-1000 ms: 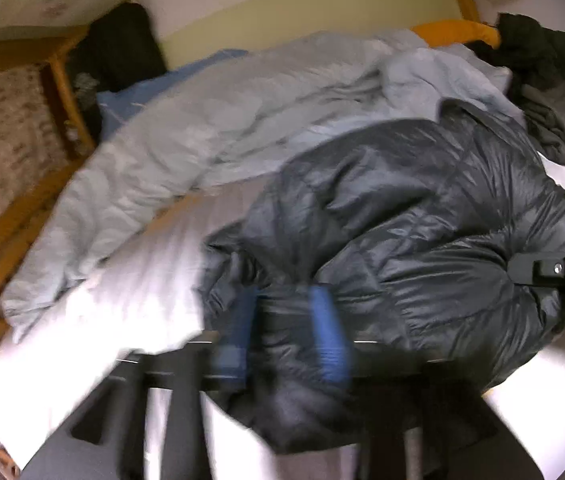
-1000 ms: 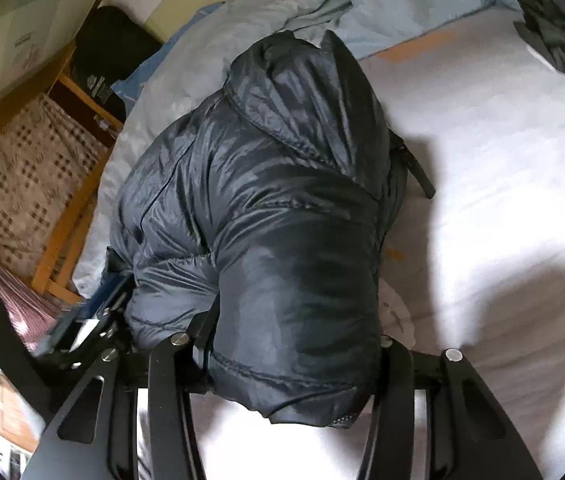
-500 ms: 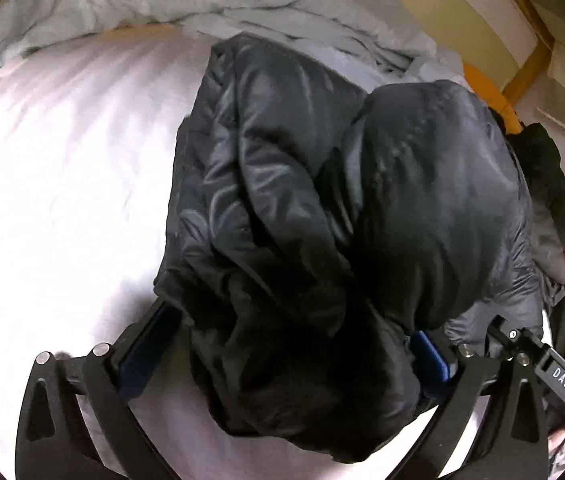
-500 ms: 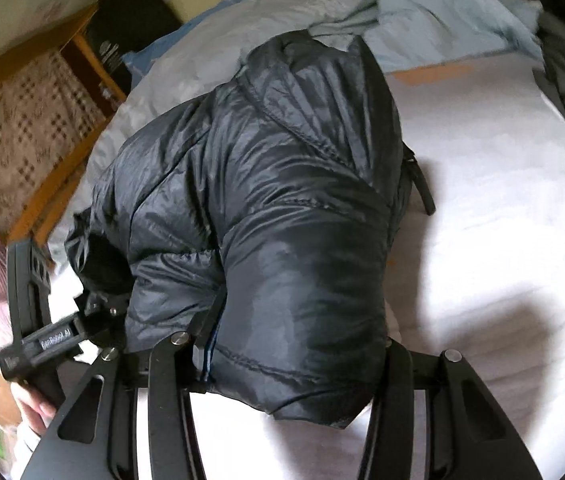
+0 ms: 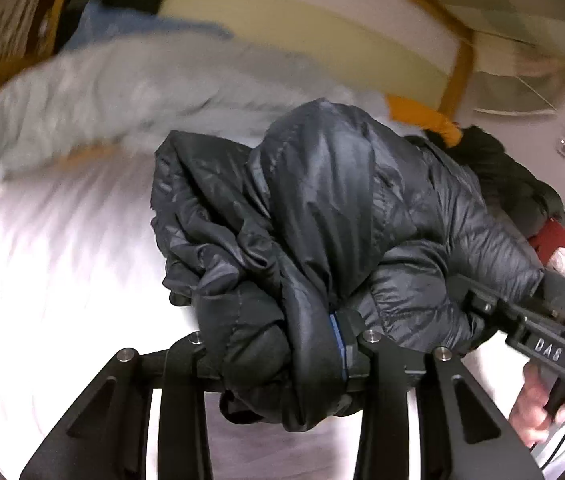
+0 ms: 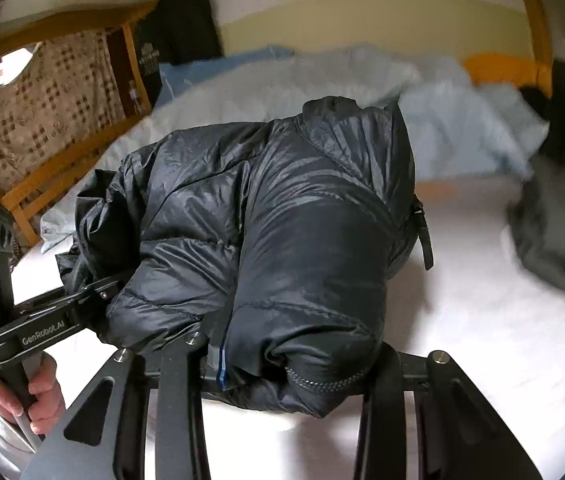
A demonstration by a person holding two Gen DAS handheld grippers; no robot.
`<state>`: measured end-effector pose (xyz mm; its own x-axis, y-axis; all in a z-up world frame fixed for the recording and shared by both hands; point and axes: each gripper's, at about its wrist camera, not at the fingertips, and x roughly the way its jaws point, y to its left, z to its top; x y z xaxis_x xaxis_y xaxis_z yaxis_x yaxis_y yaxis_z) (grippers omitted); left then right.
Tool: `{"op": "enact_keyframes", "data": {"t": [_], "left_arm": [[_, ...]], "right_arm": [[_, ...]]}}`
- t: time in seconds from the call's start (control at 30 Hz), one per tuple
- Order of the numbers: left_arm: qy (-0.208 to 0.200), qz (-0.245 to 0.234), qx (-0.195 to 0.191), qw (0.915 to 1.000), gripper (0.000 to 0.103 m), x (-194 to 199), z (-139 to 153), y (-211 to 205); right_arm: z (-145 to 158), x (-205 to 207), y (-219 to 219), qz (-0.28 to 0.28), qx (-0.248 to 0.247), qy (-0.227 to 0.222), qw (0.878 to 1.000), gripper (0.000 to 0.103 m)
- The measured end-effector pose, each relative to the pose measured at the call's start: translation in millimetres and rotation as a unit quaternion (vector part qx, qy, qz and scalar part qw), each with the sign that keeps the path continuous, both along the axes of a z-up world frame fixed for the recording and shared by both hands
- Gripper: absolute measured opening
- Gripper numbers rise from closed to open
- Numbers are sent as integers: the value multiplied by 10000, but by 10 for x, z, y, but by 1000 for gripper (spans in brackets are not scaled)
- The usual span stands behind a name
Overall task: Fold large clothes
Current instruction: 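Lift the folded jacket with both grippers and carry it toward the clothes stack, then lower the jacket onto the grey clothes stack and open both grippers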
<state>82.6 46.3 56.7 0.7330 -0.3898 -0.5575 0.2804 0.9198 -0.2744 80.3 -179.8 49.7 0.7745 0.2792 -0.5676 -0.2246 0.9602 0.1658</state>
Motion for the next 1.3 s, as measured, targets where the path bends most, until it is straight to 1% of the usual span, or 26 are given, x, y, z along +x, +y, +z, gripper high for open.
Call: {"op": "enact_keyframes", "data": {"t": [0.1, 0.13, 0.2, 0.27, 0.33, 0.43, 0.53, 0.6, 0.63, 0.7, 0.8, 0.87, 0.93, 1.0, 1.03, 1.07, 1.1, 1.13, 1.17, 1.2, 1.23, 1.27, 1.3], "left_arm": [[-280, -208, -53, 9994, 35, 21, 260, -381], [-396, -319, -100, 9987, 35, 37, 363, -546], [-659, -404, -144, 9969, 36, 44, 513, -821], [-994, -518, -108, 9936, 36, 49, 646, -1182], [-1160, -736, -213, 9903, 36, 106, 754, -1537], [-1353, -1089, -329, 9843, 36, 238, 882, -2097], [-1577, -1332, -383, 9777, 36, 364, 945, -2629], [-1745, -1435, -397, 9733, 37, 459, 948, -2941], [-1765, -1522, -343, 9719, 37, 519, 938, -3120], [-1720, -1671, -310, 9703, 37, 666, 888, -3433], [-1517, -1777, -323, 9718, 37, 866, 735, -3762], [-1426, -1810, -204, 9729, 37, 963, 567, -3946], [-1374, -1993, -12, 9703, 38, 1086, 357, -4173], [-1128, -1974, 89, 9738, 41, 1236, 142, -4311], [-1077, -1907, 148, 9756, 42, 1293, 76, -4347], [-1104, -1860, 220, 9761, 46, 1307, 58, -4352], [-1159, -1838, 279, 9757, 50, 1292, 61, -4371], [-1211, -1783, 327, 9759, 55, 1284, 70, -4358], [-1279, -1668, 379, 9769, 67, 1281, 111, -4368], [-1415, -1531, 445, 9770, 74, 1265, 134, -4350], [-1564, -1450, 494, 9757, 76, 1258, 154, -4326], [-1672, -1401, 513, 9746, 77, 1209, 187, -4284], [-1751, -1343, 499, 9741, 80, 1185, 232, -4223]], "right_arm": [[329, -123, -294, -287, -299, -437, 9982, 39], [482, -196, -461, -533, -298, -642, 9961, 39], [659, -290, -688, -822, -287, -935, 9918, 39], [831, -340, -976, -1074, -459, -1233, 9855, 39], [962, -372, -1314, -1324, -495, -1426, 9796, 39], [1091, -412, -1860, -1735, -406, -1641, 9702, 39], [1186, -382, -2327, -2107, -600, -1780, 9593, 39], [1209, -345, -2609, -2243, -541, -1796, 9563, 39], [1209, -327, -2793, -2381, -511, -1776, 9535, 39], [1172, -280, -2968, -2586, -634, -1722, 9484, 39], [997, -193, -3291, -2904, -535, -1585, 9422, 39], [834, -85, -3451, -3095, -564, -1413, 9387, 40], [644, -21, -3578, -3239, -636, -1236, 9358, 41], [463, 98, -3696, -3235, -459, -1024, 9395, 44], [406, 116, -3736, -3209, -395, -1032, 9407, 48], [369, 80, -3769, -3213, -455, -1080, 9397, 53], [373, 71, -3716, -3255, -597, -1127, 9369, 55], [385, 65, -3663, -3347, -793, -1175, 9316, 60], [393, 66, -3642, -3434, -873, -1197, 9274, 69], [412, 43, -3629, -3583, -936, -1239, 9206, 75], [417, 13, -3582, -3704, -954, -1274, 9151, 90], [422, -19, -3590, -3883, -961, -1321, 9069, 101], [436, -52, -3605, -4007, -929, -1373, 9011, 103]]}}
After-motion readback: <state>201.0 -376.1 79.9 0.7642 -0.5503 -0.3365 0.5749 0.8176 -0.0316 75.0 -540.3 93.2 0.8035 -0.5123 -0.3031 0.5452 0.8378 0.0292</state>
